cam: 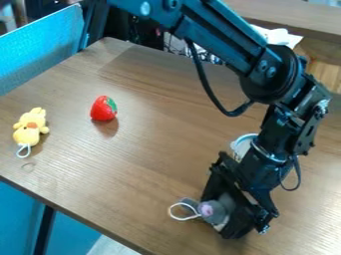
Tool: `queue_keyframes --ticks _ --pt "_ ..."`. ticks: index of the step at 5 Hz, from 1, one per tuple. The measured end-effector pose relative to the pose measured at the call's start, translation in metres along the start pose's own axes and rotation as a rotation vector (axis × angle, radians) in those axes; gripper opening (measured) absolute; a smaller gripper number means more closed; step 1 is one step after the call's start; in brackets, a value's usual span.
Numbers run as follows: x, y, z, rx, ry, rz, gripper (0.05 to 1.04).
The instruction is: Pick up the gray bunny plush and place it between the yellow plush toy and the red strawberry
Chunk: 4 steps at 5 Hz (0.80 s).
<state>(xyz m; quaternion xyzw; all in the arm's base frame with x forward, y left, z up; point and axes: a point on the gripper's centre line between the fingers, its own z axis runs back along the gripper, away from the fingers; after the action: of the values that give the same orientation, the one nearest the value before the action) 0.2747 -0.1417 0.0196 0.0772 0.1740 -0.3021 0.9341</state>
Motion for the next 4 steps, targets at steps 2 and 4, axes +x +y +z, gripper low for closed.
queue_keyframes --ticks 2,4 --pt "-0.024 0.002 0.029 -0.056 -0.136 0.128 0.731" --pt "-0.081 0.054 0.051 0.081 -0.126 0.536 0.731"
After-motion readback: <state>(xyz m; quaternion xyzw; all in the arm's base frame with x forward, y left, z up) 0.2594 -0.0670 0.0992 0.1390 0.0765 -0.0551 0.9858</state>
